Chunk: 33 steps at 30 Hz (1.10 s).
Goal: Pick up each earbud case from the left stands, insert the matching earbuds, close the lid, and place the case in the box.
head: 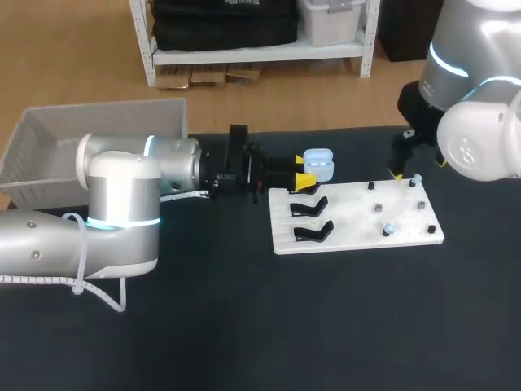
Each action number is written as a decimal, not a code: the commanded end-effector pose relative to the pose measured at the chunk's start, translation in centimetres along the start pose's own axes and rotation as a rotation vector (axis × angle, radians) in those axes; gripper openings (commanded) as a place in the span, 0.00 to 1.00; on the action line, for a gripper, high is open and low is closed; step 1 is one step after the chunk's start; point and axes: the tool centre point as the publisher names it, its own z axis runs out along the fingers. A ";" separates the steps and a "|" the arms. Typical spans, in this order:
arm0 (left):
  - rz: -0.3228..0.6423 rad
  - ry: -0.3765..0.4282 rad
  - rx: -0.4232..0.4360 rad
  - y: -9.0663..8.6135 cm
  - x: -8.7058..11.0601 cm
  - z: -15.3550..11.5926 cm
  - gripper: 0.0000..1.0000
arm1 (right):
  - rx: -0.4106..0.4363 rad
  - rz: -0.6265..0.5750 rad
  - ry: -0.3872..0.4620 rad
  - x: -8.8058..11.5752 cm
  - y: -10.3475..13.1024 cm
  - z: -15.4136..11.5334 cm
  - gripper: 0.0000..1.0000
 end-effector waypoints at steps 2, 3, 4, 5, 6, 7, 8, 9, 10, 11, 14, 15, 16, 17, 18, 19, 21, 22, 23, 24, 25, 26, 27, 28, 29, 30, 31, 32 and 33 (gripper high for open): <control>0.003 -0.004 -0.003 0.0 0.1 0.0 0.00 | -0.001 0.000 -0.009 0.1 0.0 0.0 1.00; 0.003 -0.004 -0.003 0.0 0.1 0.0 0.00 | -0.001 0.000 -0.011 0.1 -0.1 0.0 1.00; 0.003 -0.004 -0.003 0.0 0.1 0.0 0.00 | 0.000 0.001 -0.013 0.2 -0.2 0.0 1.00; 0.003 -0.004 -0.003 0.0 0.1 0.0 0.00 | 0.001 0.002 -0.014 0.2 -0.3 0.1 1.00; 0.003 -0.004 -0.003 0.0 0.1 0.0 0.00 | 0.001 0.005 -0.013 0.3 -0.5 0.3 1.00; 0.003 -0.004 -0.003 0.0 0.1 0.0 0.00 | 0.002 0.009 -0.009 0.4 -0.6 0.5 1.00; 0.003 -0.004 -0.003 0.0 0.1 0.0 0.00 | 0.002 0.013 -0.004 0.5 -0.7 0.7 1.00; 0.003 -0.004 -0.003 0.0 0.1 0.0 0.00 | 0.001 0.016 0.002 0.6 -0.7 0.9 0.97; 0.003 -0.004 -0.003 0.0 0.1 0.0 0.00 | 0.000 0.020 0.006 0.7 -0.8 1.0 0.95; 0.003 -0.004 -0.003 0.0 0.1 0.0 0.00 | -0.002 0.022 0.010 0.8 -0.9 1.2 0.93; 0.003 -0.004 -0.003 0.0 0.1 0.0 0.00 | -0.002 0.027 0.015 0.8 -1.0 1.5 0.89; 0.003 -0.004 -0.003 0.0 0.1 0.0 0.00 | -0.003 0.028 0.017 0.8 -1.0 1.5 0.87; 0.003 -0.004 -0.003 0.0 0.1 0.0 0.00 | -0.004 0.029 0.018 0.8 -0.9 1.6 0.85; 0.003 -0.004 -0.003 0.0 0.1 0.0 0.00 | -0.005 0.030 0.018 0.7 -0.9 1.6 0.84; 0.003 -0.004 -0.003 0.0 0.1 0.0 0.00 | -0.006 0.031 0.019 0.7 -0.9 1.7 0.82; 0.003 -0.004 -0.003 0.0 0.1 0.0 0.00 | -0.006 0.032 0.020 0.7 -0.9 1.8 0.80; 0.003 -0.004 -0.003 0.0 0.1 0.0 0.00 | -0.007 0.032 0.023 0.6 -0.9 2.0 0.76; 0.003 -0.004 -0.003 0.0 0.1 0.0 0.00 | -0.007 0.032 0.024 0.6 -0.9 2.1 0.75; 0.003 -0.004 -0.003 0.0 0.1 0.0 0.00 | -0.006 0.032 0.025 0.6 -0.9 2.1 0.73; 0.003 -0.004 -0.003 0.0 0.1 0.0 0.00 | -0.006 0.032 0.025 0.5 -0.9 2.2 0.71; 0.003 -0.004 -0.003 0.0 0.1 0.0 0.00 | -0.006 0.033 0.024 0.5 -0.8 2.2 0.66; 0.003 -0.004 -0.003 0.0 0.1 0.0 0.00 | -0.006 0.034 0.025 0.5 -0.8 2.3 0.63; 0.003 -0.004 -0.003 0.0 0.1 0.0 0.00 | -0.006 0.036 0.026 0.4 -0.7 2.4 0.60; 0.003 -0.004 -0.003 0.0 0.1 0.0 0.00 | -0.005 0.039 0.026 0.4 -0.7 2.4 0.57; 0.003 -0.004 -0.003 0.0 0.1 0.0 0.00 | -0.003 0.043 0.026 0.4 -0.7 2.5 0.52; 0.003 -0.004 -0.003 0.0 0.1 0.0 0.00 | 0.001 0.048 0.027 0.4 -0.6 2.5 0.49; 0.003 -0.004 -0.003 0.0 0.1 0.0 0.00 | 0.002 0.050 0.027 0.3 -0.6 2.5 0.48; 0.003 -0.004 -0.003 0.0 0.1 0.0 0.00 | 0.003 0.052 0.027 0.3 -0.5 2.5 0.47; 0.003 -0.004 -0.003 0.0 0.1 0.0 0.00 | 0.005 0.055 0.027 0.3 -0.5 2.5 0.47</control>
